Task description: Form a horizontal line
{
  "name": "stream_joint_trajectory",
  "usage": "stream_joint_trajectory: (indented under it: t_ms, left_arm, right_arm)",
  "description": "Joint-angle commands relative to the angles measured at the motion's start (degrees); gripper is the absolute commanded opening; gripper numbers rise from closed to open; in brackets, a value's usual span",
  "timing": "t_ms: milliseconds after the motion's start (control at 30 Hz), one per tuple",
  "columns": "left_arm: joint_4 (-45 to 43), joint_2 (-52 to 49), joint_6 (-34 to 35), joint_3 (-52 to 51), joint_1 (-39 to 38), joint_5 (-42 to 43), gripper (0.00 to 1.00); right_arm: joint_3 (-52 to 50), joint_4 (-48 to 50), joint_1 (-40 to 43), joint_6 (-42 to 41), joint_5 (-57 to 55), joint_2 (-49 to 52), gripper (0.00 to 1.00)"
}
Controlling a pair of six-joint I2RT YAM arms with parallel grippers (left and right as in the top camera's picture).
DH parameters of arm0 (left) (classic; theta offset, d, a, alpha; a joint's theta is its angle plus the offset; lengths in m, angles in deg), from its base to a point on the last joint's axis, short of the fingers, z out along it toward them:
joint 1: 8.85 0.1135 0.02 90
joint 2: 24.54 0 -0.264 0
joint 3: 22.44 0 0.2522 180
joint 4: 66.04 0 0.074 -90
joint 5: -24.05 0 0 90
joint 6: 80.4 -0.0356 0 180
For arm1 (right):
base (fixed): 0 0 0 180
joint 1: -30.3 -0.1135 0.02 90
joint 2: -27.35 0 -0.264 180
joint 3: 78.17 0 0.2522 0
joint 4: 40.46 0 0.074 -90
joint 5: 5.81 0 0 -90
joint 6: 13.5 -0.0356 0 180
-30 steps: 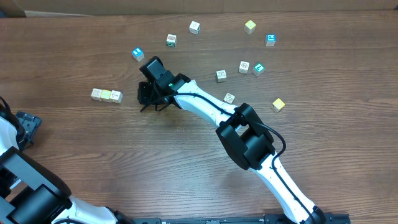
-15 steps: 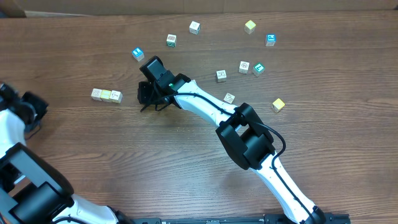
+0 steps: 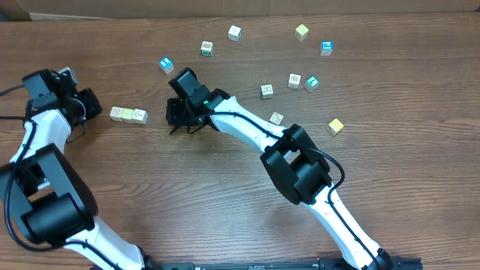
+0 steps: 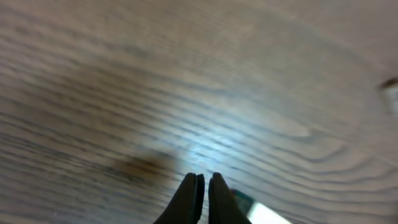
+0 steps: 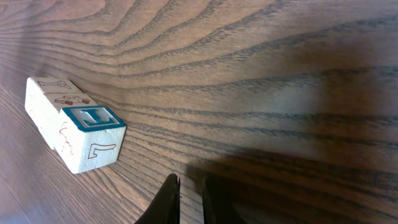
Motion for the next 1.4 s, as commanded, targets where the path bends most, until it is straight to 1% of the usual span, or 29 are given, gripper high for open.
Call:
stream_joint_trajectory:
  t_ms: [0,67,200,300,400,500,567,767,1067,1367]
  left_arm:
    - [-0.92,-3.3,-2.01,-0.2,0.33,0.11,0.04]
    - [-1.49,-4.66,-2.51,-0.2,0.33,1.27,0.04]
    - [-3.78,-7.02,-3.74,-0.2,0.33,7.15,0.04]
    - [-4.28,-7.87,-4.17,-0.2,0.33,8.94,0.04]
    - [-3.93,-8.39,-4.46,-0.2,0.33,8.85,0.04]
    - [-3.8,-8.41,-4.52,-0.2,0.33,8.85,0.04]
    - [-3.82,-8.41,-4.52,-0.2,0.33,8.87,0.04]
    - [-2.78,-8.41,-4.52,-0.2,0.15,9.03,0.04]
    - [0.44,-8.41,-4.52,-0.2,-0.2,8.98,0.04]
    - [2.82,-8.41,-3.98,-0.2,-0.22,8.83,0.04]
  right_arm:
    - [-2.08,-1.81,0.85,0.44,-1.77,2.86,0.11]
    - [-2.08,-1.75,0.85,0.44,-1.79,2.86,0.11]
    - [-2.08,-1.4,0.85,0.46,-1.79,2.86,0.11]
    - [-2.08,-1.38,0.85,0.46,-1.79,2.89,0.11]
    - [-2.08,-0.13,0.85,0.9,0.0,2.89,0.11]
    - [-2.08,2.71,0.85,3.5,6.54,2.89,0.11]
    - [-2.08,3.65,0.72,3.43,8.2,2.89,0.08]
    - [-2.19,4.07,0.52,3.43,5.2,2.89,0.08]
    - [-2.19,7.26,-0.68,3.52,4.87,2.91,0.08]
    - [-2.19,7.02,-1.29,4.96,3.43,2.91,0.08]
